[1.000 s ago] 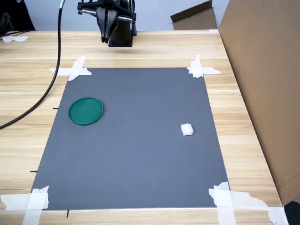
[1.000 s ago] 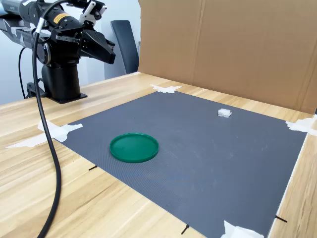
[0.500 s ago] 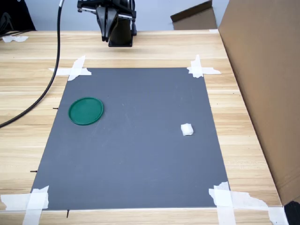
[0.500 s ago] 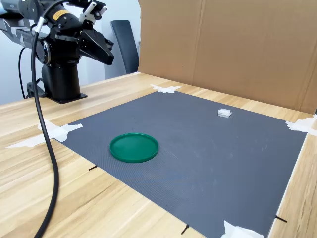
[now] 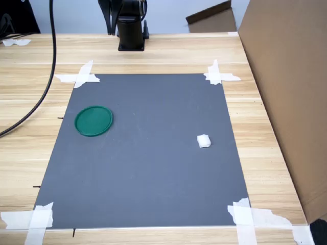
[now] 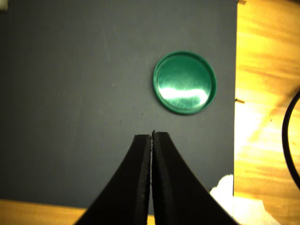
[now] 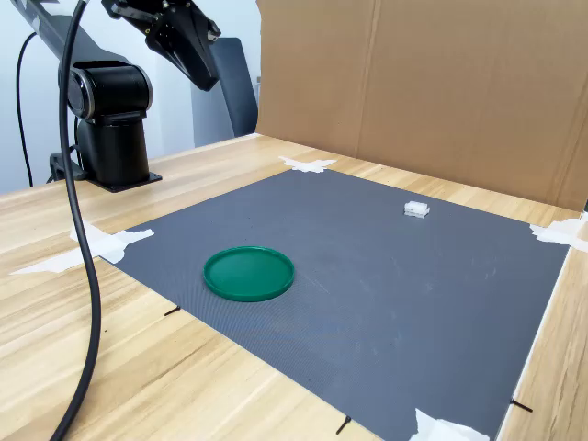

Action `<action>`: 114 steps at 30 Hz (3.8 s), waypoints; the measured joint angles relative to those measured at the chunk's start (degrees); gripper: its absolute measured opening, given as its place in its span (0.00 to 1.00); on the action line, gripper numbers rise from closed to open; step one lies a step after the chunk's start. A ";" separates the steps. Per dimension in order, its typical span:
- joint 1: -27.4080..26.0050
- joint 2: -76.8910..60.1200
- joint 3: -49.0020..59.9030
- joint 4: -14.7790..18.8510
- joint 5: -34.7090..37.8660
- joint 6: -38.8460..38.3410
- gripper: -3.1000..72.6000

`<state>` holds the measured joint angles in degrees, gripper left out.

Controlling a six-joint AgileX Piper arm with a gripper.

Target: Grasp a white terminal and put it in the green lid.

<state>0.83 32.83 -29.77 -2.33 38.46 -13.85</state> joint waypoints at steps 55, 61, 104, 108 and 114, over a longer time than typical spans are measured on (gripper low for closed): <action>17.90 52.47 -57.90 2.33 31.29 -12.99 0.00; 18.38 56.24 -61.28 2.33 31.35 -11.22 0.00; 25.10 74.54 -78.26 3.19 32.82 -13.81 0.81; 25.10 76.73 -80.81 3.69 32.84 -13.82 0.81; 25.10 79.00 -83.22 3.64 32.80 -13.71 0.81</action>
<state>25.92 111.83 -112.99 1.30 71.25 -27.56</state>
